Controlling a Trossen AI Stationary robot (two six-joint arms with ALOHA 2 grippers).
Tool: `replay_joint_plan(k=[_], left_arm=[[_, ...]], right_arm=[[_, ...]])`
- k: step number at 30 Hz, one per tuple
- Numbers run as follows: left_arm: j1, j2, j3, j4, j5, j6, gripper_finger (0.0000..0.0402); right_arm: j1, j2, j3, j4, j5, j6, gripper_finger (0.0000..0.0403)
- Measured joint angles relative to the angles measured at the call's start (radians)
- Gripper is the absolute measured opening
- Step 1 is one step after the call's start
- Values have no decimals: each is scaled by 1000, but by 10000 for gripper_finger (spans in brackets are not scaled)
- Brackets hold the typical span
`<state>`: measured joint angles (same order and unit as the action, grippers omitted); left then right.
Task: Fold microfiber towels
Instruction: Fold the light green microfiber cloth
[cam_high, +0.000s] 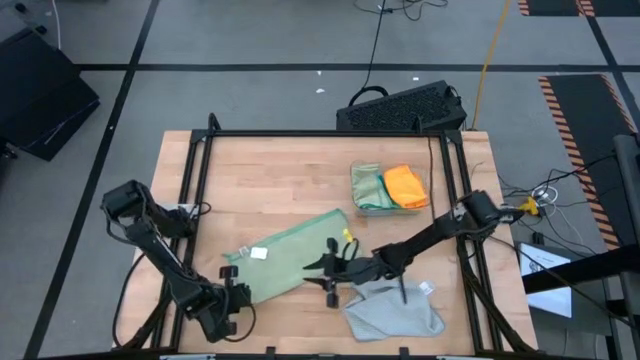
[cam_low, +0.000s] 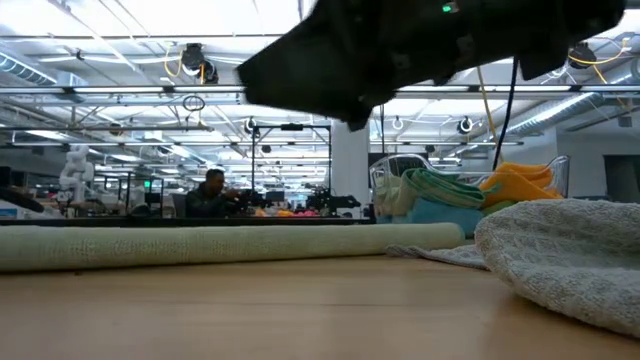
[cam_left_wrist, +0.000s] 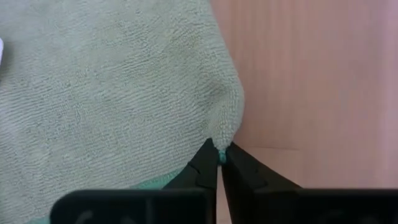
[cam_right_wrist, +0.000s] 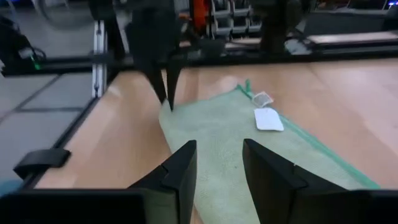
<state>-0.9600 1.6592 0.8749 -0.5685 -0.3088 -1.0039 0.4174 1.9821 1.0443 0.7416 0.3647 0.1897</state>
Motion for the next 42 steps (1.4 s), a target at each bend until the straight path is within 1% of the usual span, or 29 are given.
replay_joint_plan(k=[4,9,12,14,16,19,22,25,28,31,33,37,39,42], left_arm=[[60,-90,0,3,103,-9,6],[136,-200,0,1,190,-18,14],[180,-252,0,-6,206,19,10],[209,-275,0,-1,207,45,5],[231,-285,0,-4,213,76,6],[258,-284,0,-5,252,112,15],[278,-284,0,-1,267,139,18],[296,-284,0,5,268,172,11],[304,-285,0,32,290,203,5],[310,-285,0,53,294,225,12],[313,-285,0,55,295,232,17],[313,-285,0,56,322,243,10],[312,-285,0,56,328,243,5],[313,-285,0,55,328,243,10]], right_arm=[[10,99,151,-125,-1,-13,130],[10,203,368,-296,-26,-20,170],[12,249,461,-351,-27,-69,196],[14,272,502,-347,-20,-97,209],[15,281,525,-349,-7,-123,215],[11,290,544,-326,-3,-133,216],[-5,291,546,-300,-43,-140,209],[-18,291,547,-296,-64,-134,200],[-31,300,547,-283,-131,-103,195],[-32,306,548,-286,-126,-95,196],[-36,314,547,-257,-127,-94,196],[-47,347,547,-178,-143,-93,192],[-51,362,546,-181,-156,-79,189],[-53,377,546,-148,-161,-71,186]])
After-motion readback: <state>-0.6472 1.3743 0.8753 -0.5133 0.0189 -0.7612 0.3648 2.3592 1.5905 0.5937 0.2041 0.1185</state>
